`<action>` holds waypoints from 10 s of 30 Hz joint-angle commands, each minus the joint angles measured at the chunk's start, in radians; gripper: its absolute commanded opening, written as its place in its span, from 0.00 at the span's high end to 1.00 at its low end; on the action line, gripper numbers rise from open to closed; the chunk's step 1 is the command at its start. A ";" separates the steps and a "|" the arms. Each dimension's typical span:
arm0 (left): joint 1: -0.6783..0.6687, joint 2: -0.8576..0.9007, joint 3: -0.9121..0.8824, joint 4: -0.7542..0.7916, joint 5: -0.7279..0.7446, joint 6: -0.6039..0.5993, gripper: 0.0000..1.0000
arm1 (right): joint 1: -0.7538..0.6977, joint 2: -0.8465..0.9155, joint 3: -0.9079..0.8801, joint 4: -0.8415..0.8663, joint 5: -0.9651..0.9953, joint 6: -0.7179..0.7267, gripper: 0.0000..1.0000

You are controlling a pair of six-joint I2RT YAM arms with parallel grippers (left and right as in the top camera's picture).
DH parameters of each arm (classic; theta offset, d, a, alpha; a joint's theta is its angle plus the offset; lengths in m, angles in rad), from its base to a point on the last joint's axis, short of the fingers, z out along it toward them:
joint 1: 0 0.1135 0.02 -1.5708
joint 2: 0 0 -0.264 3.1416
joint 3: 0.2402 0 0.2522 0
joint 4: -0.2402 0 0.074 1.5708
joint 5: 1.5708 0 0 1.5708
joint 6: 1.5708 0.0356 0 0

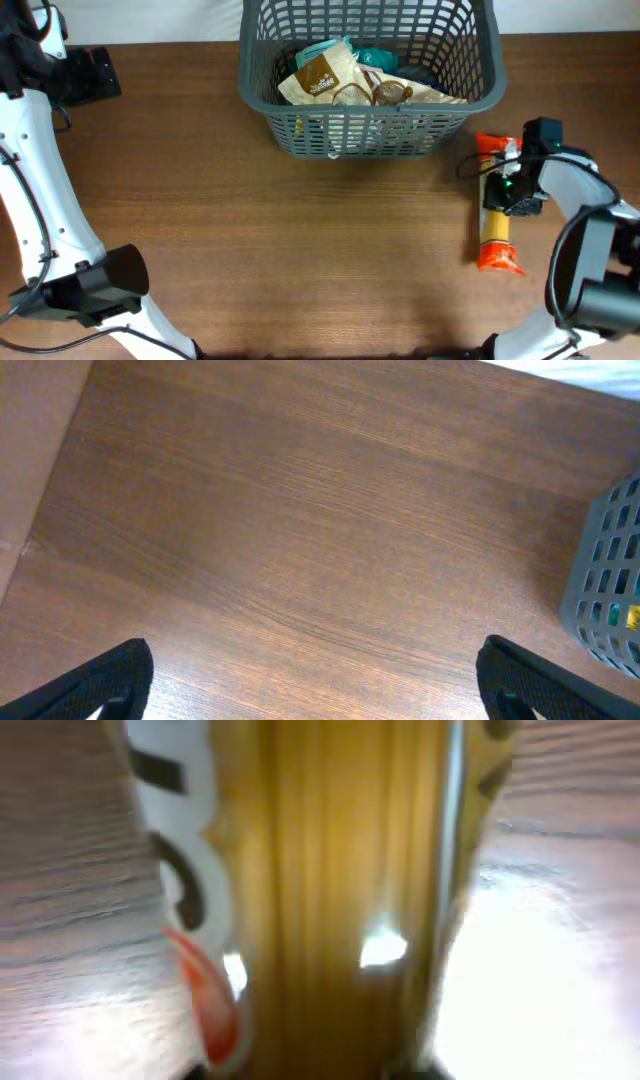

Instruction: Pack container

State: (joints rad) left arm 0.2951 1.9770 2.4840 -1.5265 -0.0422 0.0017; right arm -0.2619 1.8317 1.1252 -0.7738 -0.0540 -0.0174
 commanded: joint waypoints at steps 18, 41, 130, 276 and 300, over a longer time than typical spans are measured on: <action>0.003 0.004 -0.001 -0.001 -0.007 -0.013 0.01 | -0.214 -0.119 0.673 -0.352 -0.413 0.086 0.96; 0.003 0.004 -0.001 -0.001 -0.007 -0.013 0.01 | 0.555 -0.081 1.236 -0.334 -0.064 -0.488 0.96; 0.003 0.004 -0.001 0.000 -0.007 -0.013 0.01 | 0.288 -0.359 1.391 -0.869 0.362 0.053 0.01; -0.288 -1.974 -2.264 1.192 -0.008 -0.009 0.01 | 0.227 -1.781 -0.978 0.235 0.267 0.056 0.01; -0.288 -1.972 -2.396 1.245 -0.007 -0.009 0.01 | 0.227 -1.781 -0.978 0.235 0.267 0.056 0.01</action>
State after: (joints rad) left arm 0.0128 0.0147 0.0959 -0.2871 -0.0422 -0.0013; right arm -0.0265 0.0597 0.1551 -0.5404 0.2153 0.0269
